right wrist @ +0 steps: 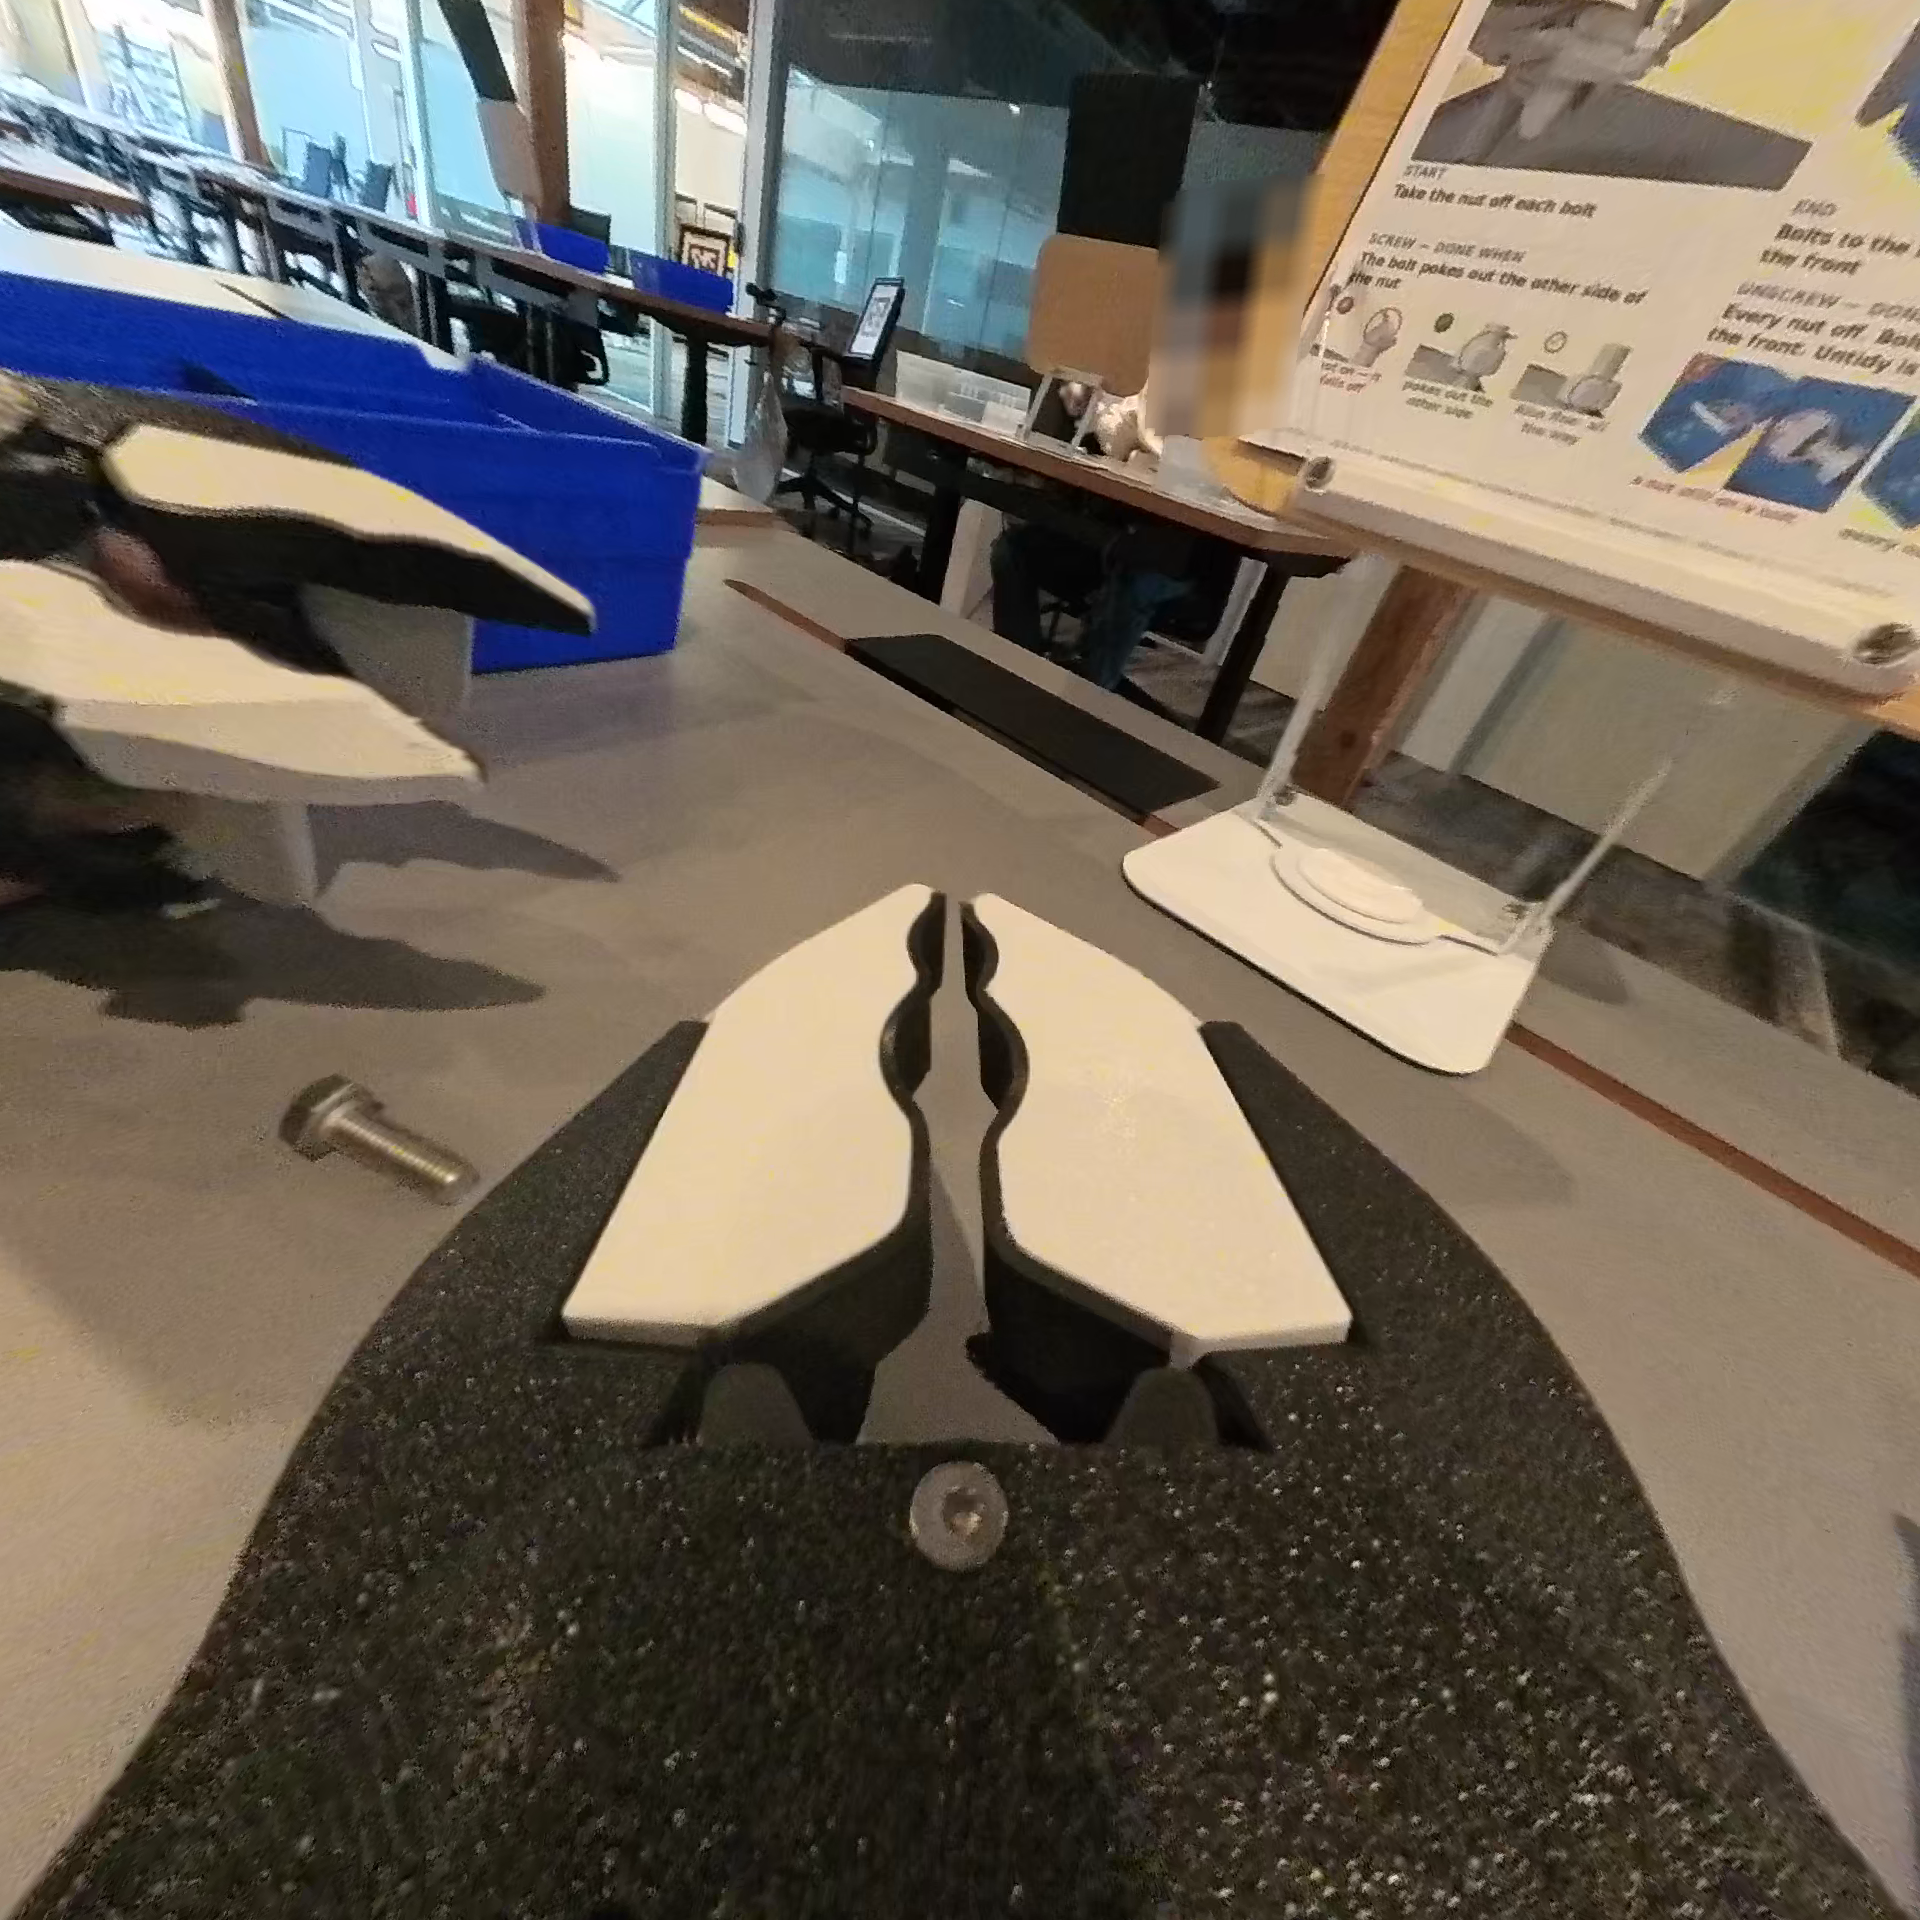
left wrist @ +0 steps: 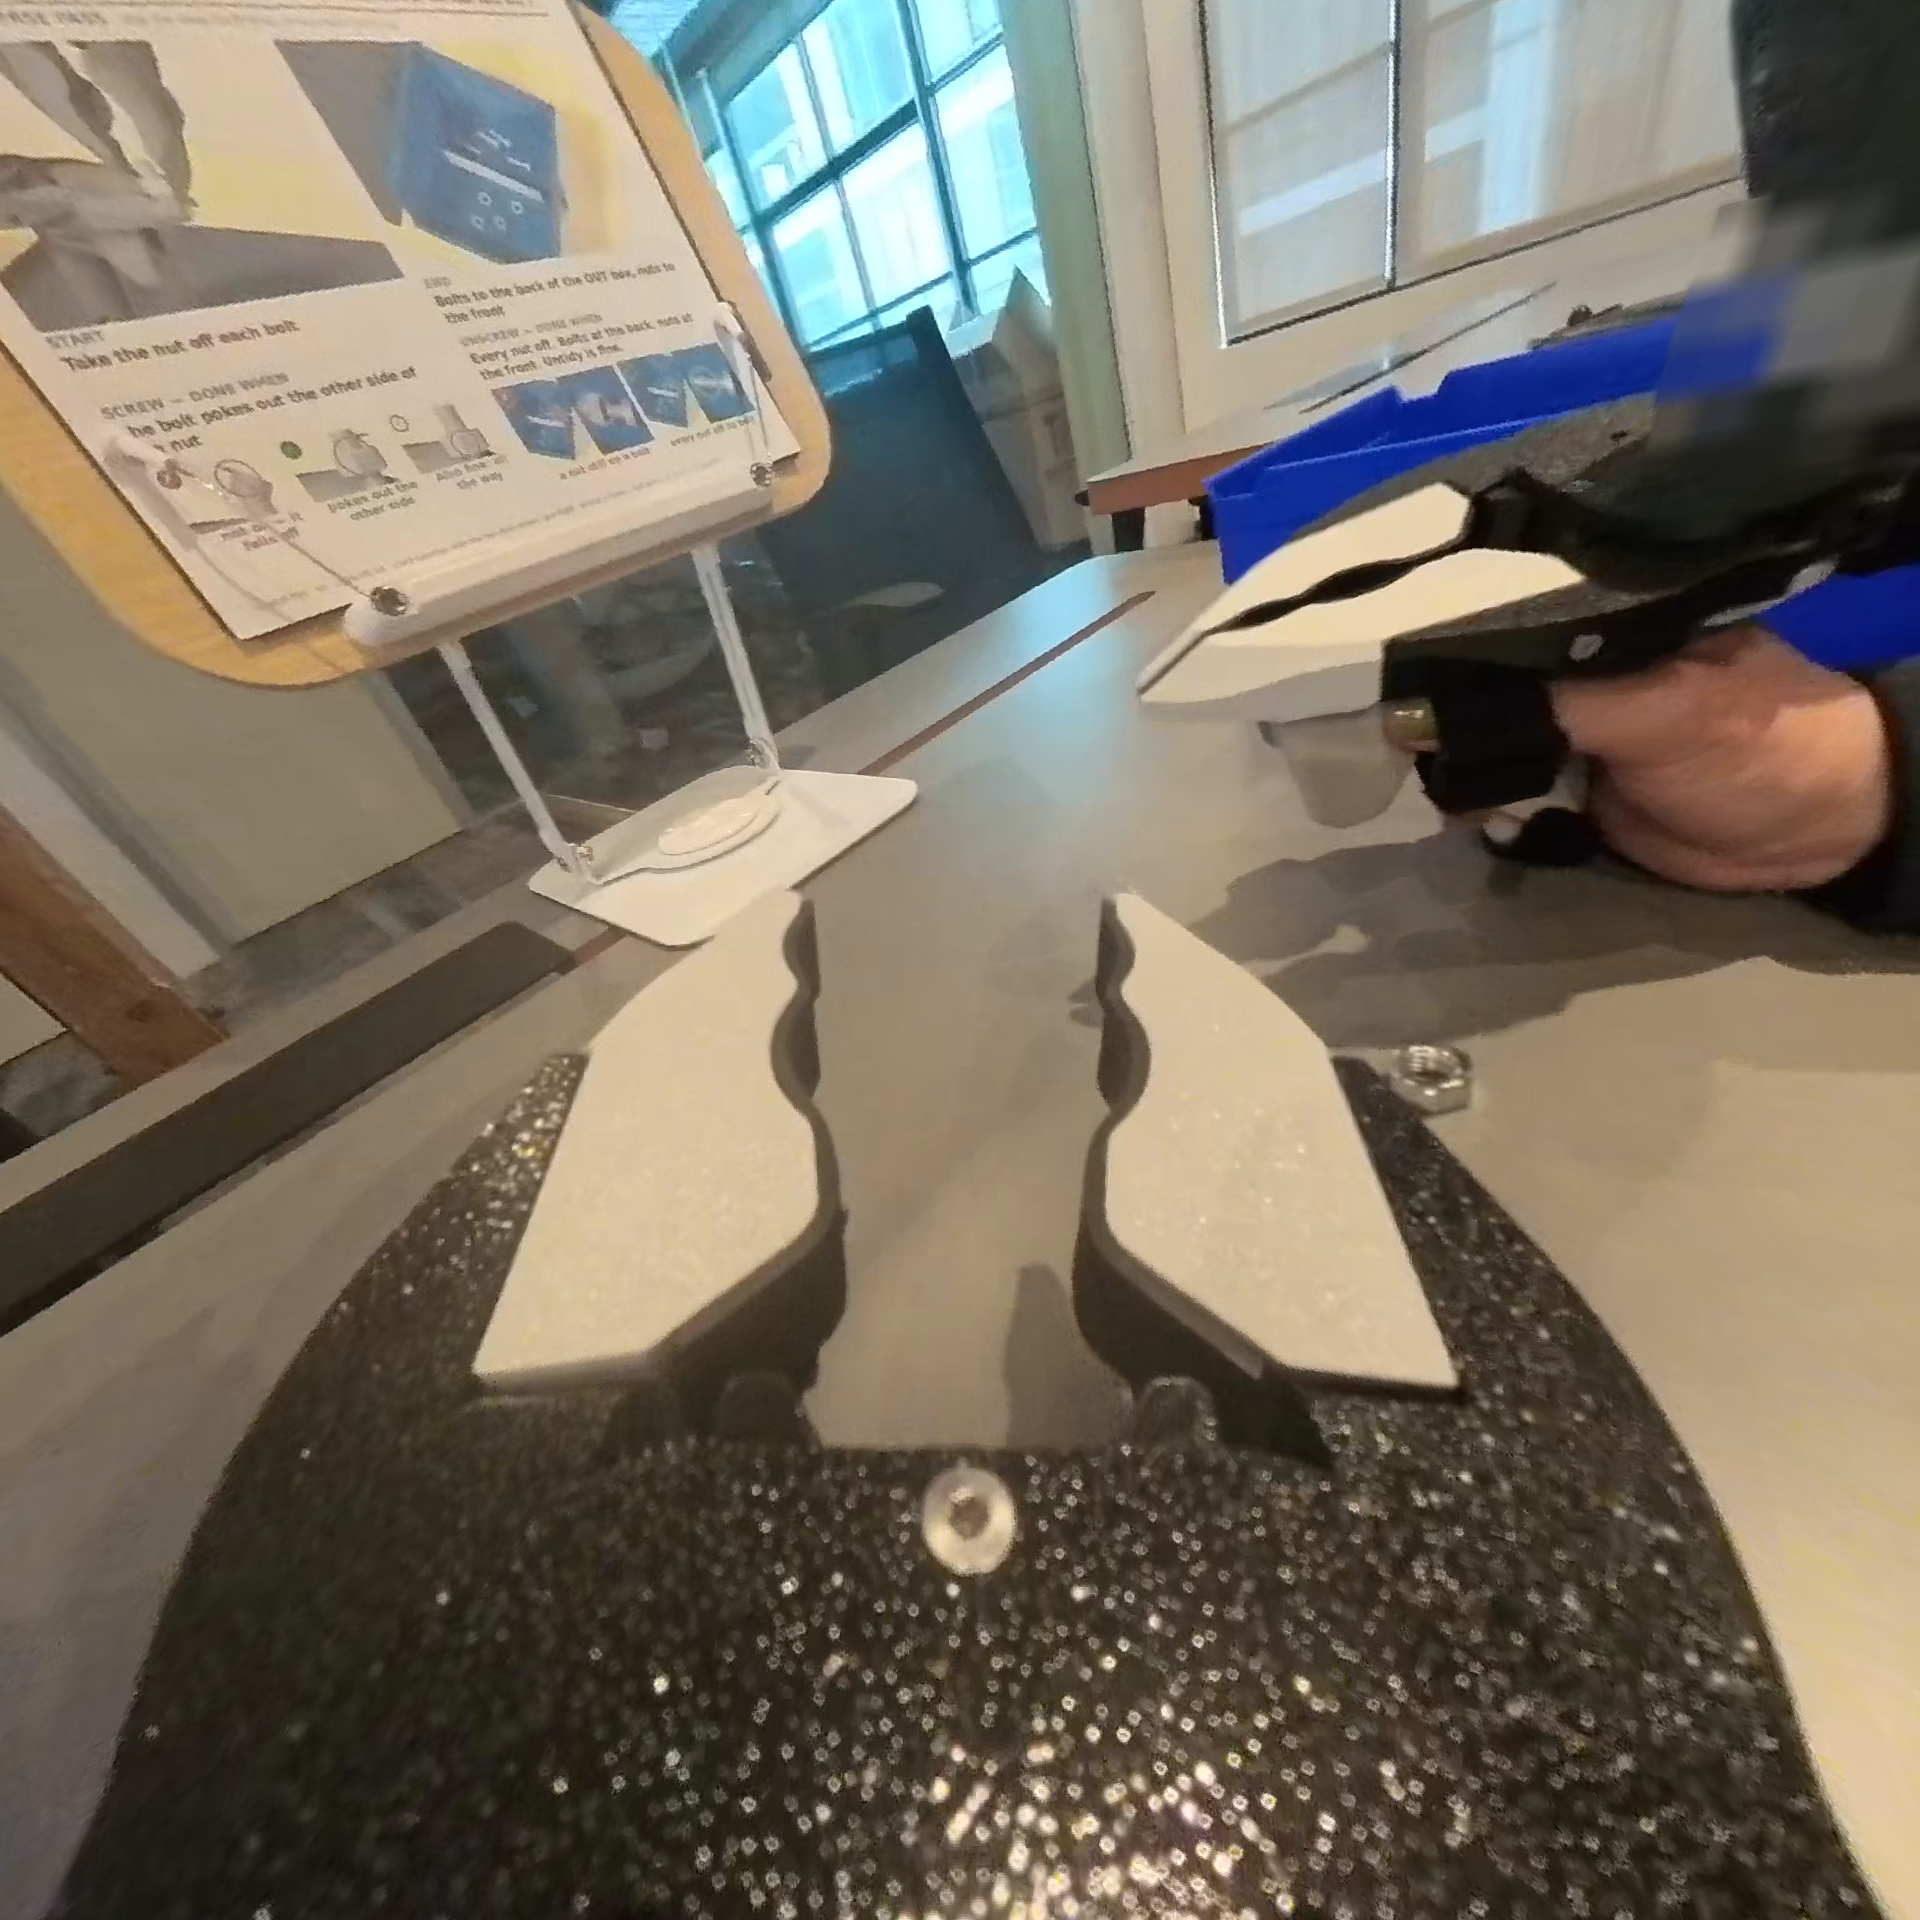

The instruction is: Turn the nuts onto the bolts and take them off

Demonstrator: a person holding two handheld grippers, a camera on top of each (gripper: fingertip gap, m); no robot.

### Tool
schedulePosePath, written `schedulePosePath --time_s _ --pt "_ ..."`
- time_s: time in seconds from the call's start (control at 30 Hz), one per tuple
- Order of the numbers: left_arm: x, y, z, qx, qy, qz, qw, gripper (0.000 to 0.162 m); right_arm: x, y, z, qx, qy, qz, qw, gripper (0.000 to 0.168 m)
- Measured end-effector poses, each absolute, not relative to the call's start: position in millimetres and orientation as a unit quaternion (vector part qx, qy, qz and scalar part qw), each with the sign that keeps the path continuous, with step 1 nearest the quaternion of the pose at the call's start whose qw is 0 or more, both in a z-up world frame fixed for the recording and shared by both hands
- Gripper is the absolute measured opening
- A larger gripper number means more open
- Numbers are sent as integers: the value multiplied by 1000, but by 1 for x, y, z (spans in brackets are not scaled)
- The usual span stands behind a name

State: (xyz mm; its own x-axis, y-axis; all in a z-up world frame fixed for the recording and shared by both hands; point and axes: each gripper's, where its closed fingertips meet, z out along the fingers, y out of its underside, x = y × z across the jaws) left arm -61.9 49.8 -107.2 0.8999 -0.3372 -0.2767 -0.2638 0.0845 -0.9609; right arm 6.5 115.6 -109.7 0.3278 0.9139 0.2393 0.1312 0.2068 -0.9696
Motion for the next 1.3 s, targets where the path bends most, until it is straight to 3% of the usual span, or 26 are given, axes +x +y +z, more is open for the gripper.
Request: schedulePosePath --time_s 0.43,0.5,0.63,0.93,1.3 --pt "-49 45 -113 -691 279 -8 666 45 4 110 -111 -528 -507 309 607 4" --pt "-51 44 -111 -686 279 0 673 45 -1 90 -115 -493 -556 340 576 7" --pt "-57 44 -106 -673 257 -3 694 44 3 25 -161 -434 -725 379 378 9" --pt "-63 47 -100 -652 227 -44 722 43 -5 22 -187 -471 -753 321 329 24" --pt "-56 45 -101 -645 247 -41 723 41 -17 17 -194 -497 -752 345 263 22"
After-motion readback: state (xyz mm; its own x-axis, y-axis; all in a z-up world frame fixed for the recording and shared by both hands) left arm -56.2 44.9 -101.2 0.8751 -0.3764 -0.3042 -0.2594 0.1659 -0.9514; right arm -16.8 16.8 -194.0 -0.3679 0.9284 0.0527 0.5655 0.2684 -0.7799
